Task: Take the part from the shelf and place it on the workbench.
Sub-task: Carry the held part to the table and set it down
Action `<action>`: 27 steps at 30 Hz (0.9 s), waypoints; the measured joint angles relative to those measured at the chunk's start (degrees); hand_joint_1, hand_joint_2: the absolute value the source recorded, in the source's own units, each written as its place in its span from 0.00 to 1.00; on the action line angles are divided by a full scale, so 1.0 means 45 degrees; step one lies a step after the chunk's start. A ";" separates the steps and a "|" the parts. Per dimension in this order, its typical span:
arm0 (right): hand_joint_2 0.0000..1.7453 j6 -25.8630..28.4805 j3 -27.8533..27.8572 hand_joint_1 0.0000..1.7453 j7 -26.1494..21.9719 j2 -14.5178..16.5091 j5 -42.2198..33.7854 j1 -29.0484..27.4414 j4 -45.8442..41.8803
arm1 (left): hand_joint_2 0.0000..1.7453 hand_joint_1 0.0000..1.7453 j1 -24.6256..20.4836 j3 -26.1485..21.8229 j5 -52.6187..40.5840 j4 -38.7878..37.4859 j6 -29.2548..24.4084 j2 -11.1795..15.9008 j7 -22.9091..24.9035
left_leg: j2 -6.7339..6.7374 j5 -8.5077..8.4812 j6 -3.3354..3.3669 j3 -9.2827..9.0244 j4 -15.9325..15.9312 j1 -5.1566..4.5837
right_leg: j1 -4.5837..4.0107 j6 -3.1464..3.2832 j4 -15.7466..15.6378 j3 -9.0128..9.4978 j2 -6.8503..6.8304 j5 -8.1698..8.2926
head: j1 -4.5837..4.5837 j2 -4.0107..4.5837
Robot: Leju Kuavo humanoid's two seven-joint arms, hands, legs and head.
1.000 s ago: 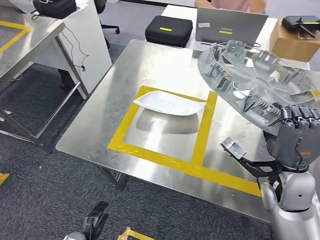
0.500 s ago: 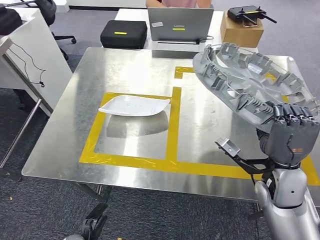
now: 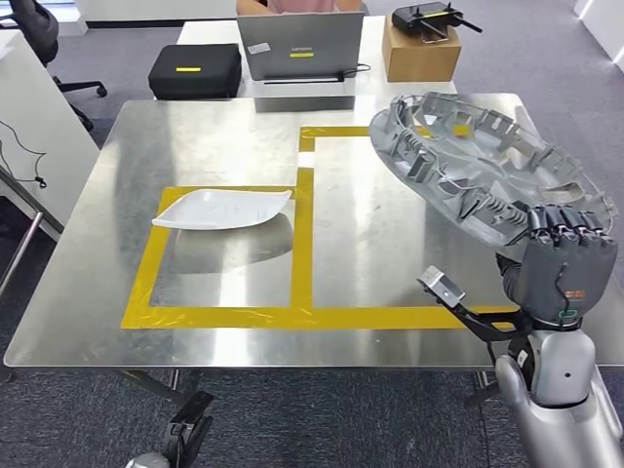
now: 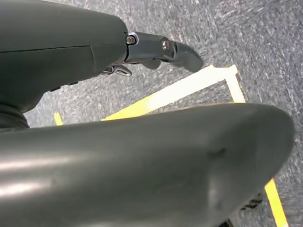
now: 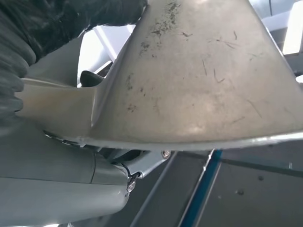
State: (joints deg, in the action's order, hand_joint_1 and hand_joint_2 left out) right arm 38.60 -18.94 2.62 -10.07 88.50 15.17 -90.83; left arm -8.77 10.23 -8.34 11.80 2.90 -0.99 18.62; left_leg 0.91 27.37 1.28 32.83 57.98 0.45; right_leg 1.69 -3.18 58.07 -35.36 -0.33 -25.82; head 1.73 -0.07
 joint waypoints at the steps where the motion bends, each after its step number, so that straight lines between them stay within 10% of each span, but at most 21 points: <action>1: 1.00 0.0000 -0.0030 1.00 0.0033 -0.0006 0.0000 0.0012 0.0050 | 0.00 0.00 -0.0001 0.0001 -0.0005 0.0000 -0.0007 0.0007 0.0000 | -0.0004 -0.0012 0.0098 -0.0009 -0.0013 0.0001 | -0.0005 0.0014 -0.0003 -0.0006 0.0009 0.0005 | 0.0000 0.0000; 7: 1.00 0.0000 -0.0205 1.00 0.0085 -0.0033 0.0000 0.0146 0.0276 | 0.00 0.00 -0.0037 0.0016 -0.0011 0.0000 -0.0012 -0.0007 0.0000 | 0.0005 -0.0104 0.0072 -0.0065 -0.0167 0.0038 | -0.0096 0.0212 0.0008 -0.0020 0.0030 -0.0024 | -0.0003 0.0000; 13: 1.00 0.0000 -0.0455 1.00 0.0146 -0.0046 0.0000 0.0245 0.0566 | 0.00 0.00 -0.0025 0.0015 -0.0011 0.0000 0.0000 -0.0015 -0.0015 | 0.0004 -0.0129 -0.0440 -0.0055 -0.0229 0.0103 | -0.0134 0.0275 0.0024 -0.0046 0.0018 -0.0014 | -0.0010 0.0000; 27: 1.00 0.0000 -0.0920 1.00 -0.0969 -0.0029 -0.0345 0.1042 0.2253 | 0.00 0.00 -0.0012 0.0015 -0.0068 0.0000 0.0114 -0.0011 -0.0034 | 0.0003 -0.0126 -0.0439 -0.0013 -0.0159 0.0052 | -0.0093 0.0247 0.0020 -0.0045 0.0011 0.0033 | -0.0011 0.0000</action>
State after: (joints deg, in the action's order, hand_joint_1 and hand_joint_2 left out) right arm 38.60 -23.09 -1.74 -10.20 86.94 19.86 -80.69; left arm -8.83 10.29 -8.65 11.80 3.41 -1.04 18.47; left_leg 0.93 26.80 -0.70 32.77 57.26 0.69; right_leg 1.27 -2.07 58.16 -35.57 -0.28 -25.67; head 1.68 -0.07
